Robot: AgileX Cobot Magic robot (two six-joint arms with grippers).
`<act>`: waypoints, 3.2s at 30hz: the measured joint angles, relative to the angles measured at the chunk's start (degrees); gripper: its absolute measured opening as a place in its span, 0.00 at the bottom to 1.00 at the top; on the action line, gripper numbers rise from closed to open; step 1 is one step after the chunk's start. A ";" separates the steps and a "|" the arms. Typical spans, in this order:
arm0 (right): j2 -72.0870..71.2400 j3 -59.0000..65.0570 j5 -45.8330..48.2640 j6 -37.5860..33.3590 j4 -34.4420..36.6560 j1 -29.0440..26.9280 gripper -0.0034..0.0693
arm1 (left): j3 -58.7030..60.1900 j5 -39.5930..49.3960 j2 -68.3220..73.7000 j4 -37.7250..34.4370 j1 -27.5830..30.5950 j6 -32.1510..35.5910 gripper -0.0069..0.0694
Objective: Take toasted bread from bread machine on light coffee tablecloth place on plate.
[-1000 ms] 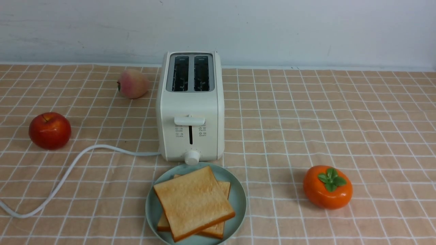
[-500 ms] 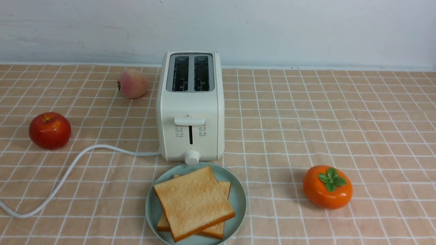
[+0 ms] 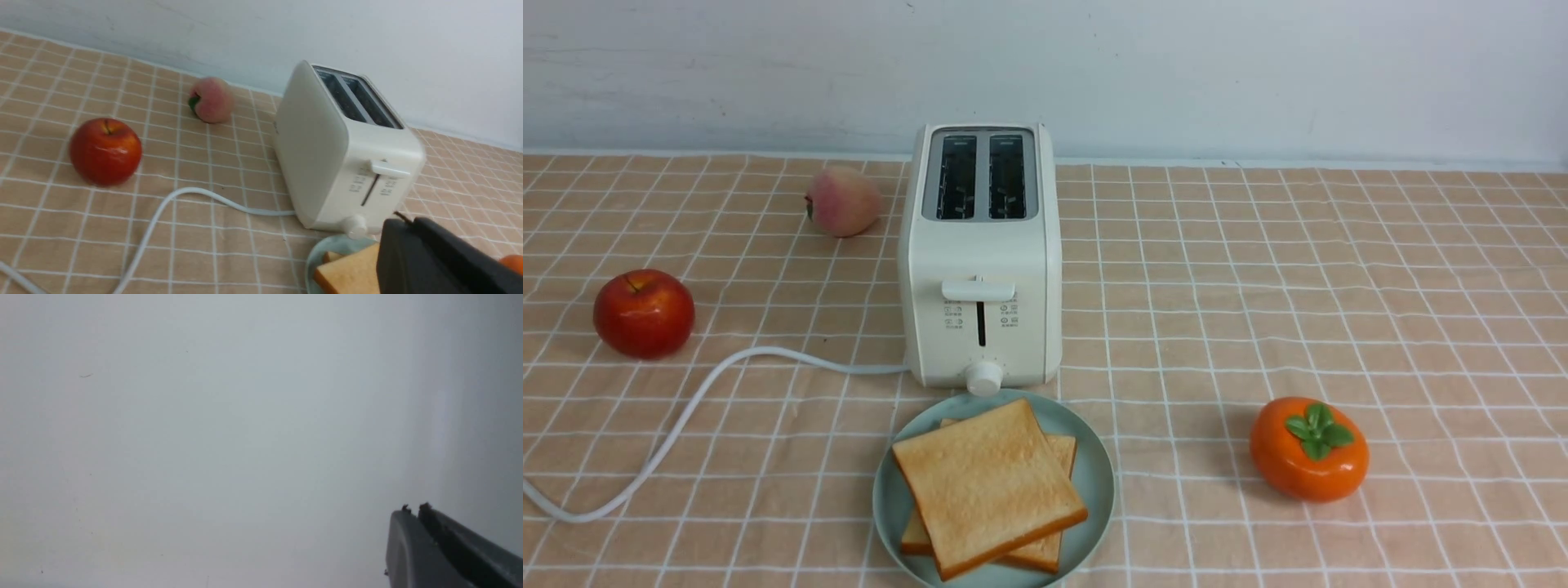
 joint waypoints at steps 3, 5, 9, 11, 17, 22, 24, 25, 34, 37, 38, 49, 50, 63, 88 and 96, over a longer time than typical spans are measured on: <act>0.00 0.00 0.00 0.00 0.00 0.00 0.10 | 5.63 -3.07 -3.57 0.06 2.71 0.54 0.09; 0.00 0.00 0.00 0.00 0.00 0.00 0.10 | 11.54 -5.84 -6.78 0.34 4.33 0.70 0.09; 0.00 0.00 -0.06 0.00 -0.16 0.00 0.11 | 21.17 -8.57 -10.80 0.66 4.63 0.73 0.09; 0.00 0.00 -0.13 0.00 -0.21 0.00 0.12 | 24.31 -7.77 -11.20 0.68 4.63 0.73 0.09; 0.00 0.00 -0.17 0.00 -0.21 0.00 0.13 | 25.13 -3.06 -11.19 0.79 4.63 0.73 0.09; 0.00 0.00 -0.17 0.00 -0.21 0.00 0.14 | 25.13 -2.76 -11.19 0.79 4.63 0.73 0.10; 0.00 0.00 -0.17 -0.13 -0.21 0.00 0.14 | 25.13 -2.76 -11.19 0.79 4.63 0.73 0.10; 0.00 0.00 -0.17 -0.24 -0.21 0.00 0.14 | 25.13 -2.76 -11.19 0.79 4.63 0.73 0.11; 0.00 0.00 -0.17 -0.24 -0.21 0.00 0.16 | 25.18 -2.76 -11.19 0.73 4.63 0.73 0.11; 0.00 0.00 -0.17 -0.24 -0.21 0.00 0.16 | 25.18 -2.76 -11.19 0.73 4.63 0.73 0.11; 0.00 0.00 -0.17 -0.24 -0.21 0.00 0.16 | 25.18 -2.76 -11.19 0.73 4.63 0.73 0.11; 0.00 0.63 0.80 -5.46 27.85 0.00 0.18 | 25.18 -2.76 -11.19 0.73 4.63 0.73 0.13; 0.00 0.76 1.13 -8.37 32.93 0.00 0.18 | 25.18 -2.76 -11.19 0.73 4.63 0.73 0.13; 0.00 10.97 -5.82 -52.74 76.54 0.00 0.20 | 25.18 -2.76 -11.19 0.73 4.63 0.73 0.15; -4.94 28.34 6.49 -51.23 72.72 -12.15 0.24 | 25.18 -2.53 -11.21 0.69 4.65 0.73 0.17; -4.94 28.23 6.72 -51.05 72.72 -10.40 0.26 | 25.18 -2.53 -11.21 0.69 4.65 0.73 0.17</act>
